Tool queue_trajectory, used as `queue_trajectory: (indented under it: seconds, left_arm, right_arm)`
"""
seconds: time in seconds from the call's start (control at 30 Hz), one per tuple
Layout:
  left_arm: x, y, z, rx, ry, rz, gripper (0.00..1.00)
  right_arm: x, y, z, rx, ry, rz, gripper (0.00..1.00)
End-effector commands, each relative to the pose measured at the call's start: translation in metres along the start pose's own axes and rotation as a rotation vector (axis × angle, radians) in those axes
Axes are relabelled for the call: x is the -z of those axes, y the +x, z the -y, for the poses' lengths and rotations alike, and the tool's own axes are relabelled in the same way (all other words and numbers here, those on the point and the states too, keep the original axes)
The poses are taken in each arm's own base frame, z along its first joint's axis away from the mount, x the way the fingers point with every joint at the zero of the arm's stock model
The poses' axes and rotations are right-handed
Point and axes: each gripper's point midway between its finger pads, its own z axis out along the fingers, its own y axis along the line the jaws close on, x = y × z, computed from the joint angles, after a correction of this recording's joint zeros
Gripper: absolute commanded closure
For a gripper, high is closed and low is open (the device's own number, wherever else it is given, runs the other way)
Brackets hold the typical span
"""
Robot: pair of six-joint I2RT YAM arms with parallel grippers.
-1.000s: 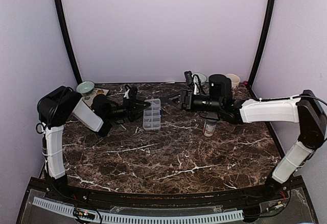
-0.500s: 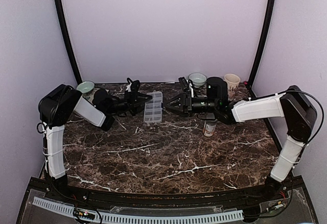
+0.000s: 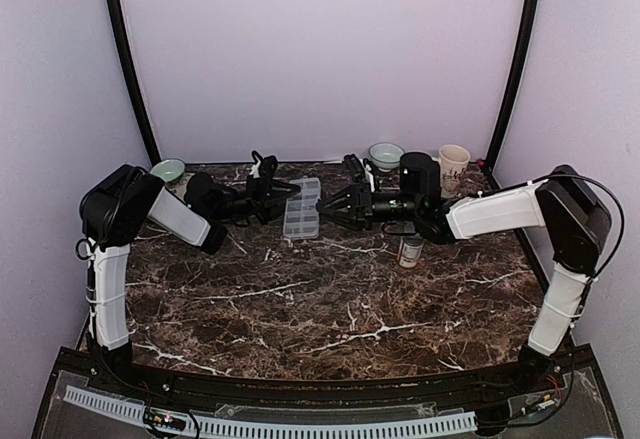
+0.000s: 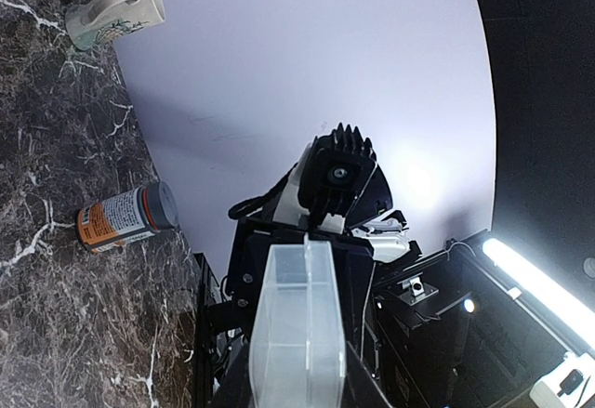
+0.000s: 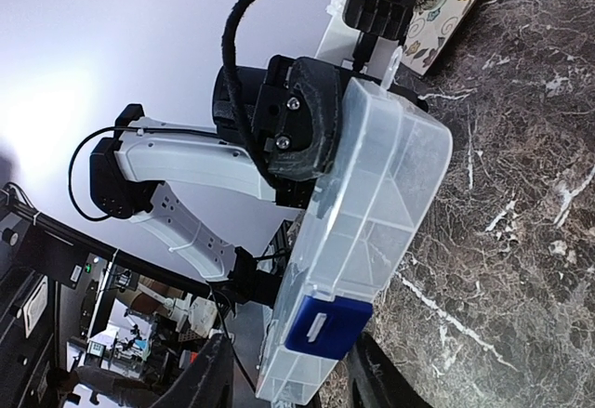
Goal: Sort the pills into containers
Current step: Open the lid of the pill container.
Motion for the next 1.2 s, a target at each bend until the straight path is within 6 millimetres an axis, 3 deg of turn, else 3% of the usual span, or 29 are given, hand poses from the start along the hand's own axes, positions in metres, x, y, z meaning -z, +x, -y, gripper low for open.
queue_trajectory:
  seconds: [0.0, 0.3, 0.73, 0.93, 1.17]
  left_arm:
    - [-0.002, 0.006, 0.027, -0.135, 0.075, -0.030, 0.77]
    - [-0.004, 0.008, 0.027, -0.137, 0.076, -0.041, 0.77]
    - [-0.010, 0.015, 0.027, -0.139, 0.081, -0.062, 0.77]
    - [-0.011, 0.018, 0.027, -0.138, 0.082, -0.070, 0.77]
    - [-0.009, 0.019, 0.021, -0.137, 0.068, -0.059, 0.77]
  right_arm:
    - [-0.001, -0.015, -0.015, 0.037, -0.064, 0.021, 0.61]
    - [-0.002, -0.014, -0.014, 0.013, -0.072, 0.023, 0.72]
    - [-0.004, -0.019, -0.016, -0.013, -0.086, 0.032, 0.67]
    - [-0.006, -0.019, -0.009, -0.032, -0.065, 0.026, 0.79]
    - [-0.002, -0.017, 0.003, -0.039, 0.001, 0.035, 0.87]
